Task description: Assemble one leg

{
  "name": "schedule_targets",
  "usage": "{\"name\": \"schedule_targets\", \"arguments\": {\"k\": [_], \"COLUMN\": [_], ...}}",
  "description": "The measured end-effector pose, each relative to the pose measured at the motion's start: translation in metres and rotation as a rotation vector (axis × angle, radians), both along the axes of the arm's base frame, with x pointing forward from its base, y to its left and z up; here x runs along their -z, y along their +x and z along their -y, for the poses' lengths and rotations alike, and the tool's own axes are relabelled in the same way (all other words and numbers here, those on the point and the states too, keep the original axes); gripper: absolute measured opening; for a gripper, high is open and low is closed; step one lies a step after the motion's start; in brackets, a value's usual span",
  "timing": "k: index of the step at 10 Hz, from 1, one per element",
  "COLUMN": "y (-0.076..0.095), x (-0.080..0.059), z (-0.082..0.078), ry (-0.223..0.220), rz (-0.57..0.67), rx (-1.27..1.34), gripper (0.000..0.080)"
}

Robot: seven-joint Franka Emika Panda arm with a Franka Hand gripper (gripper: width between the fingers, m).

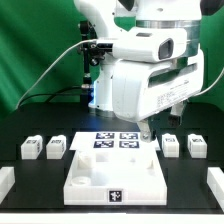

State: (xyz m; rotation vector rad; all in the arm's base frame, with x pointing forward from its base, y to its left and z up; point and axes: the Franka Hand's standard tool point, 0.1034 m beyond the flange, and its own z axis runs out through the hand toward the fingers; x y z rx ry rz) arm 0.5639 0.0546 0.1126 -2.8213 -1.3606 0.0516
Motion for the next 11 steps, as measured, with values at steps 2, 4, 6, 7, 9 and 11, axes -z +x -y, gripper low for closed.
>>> {"name": "schedule_targets", "arguments": {"k": [2,4,6,7,9,11], "y": [0.0,0.0,0.0,0.0,0.0,-0.013], "x": [0.0,0.0,0.0,0.0,0.0,0.006], "z": [0.0,0.0,0.0,0.0,0.0,-0.001], "ry": [0.0,0.0,0.0,0.0,0.0,-0.007], "rz": [0.0,0.0,0.0,0.0,0.0,0.007], "rx": [0.0,0.0,0.0,0.0,0.0,-0.085], "gripper": [0.065,0.065,0.065,0.065,0.065,0.065]}}
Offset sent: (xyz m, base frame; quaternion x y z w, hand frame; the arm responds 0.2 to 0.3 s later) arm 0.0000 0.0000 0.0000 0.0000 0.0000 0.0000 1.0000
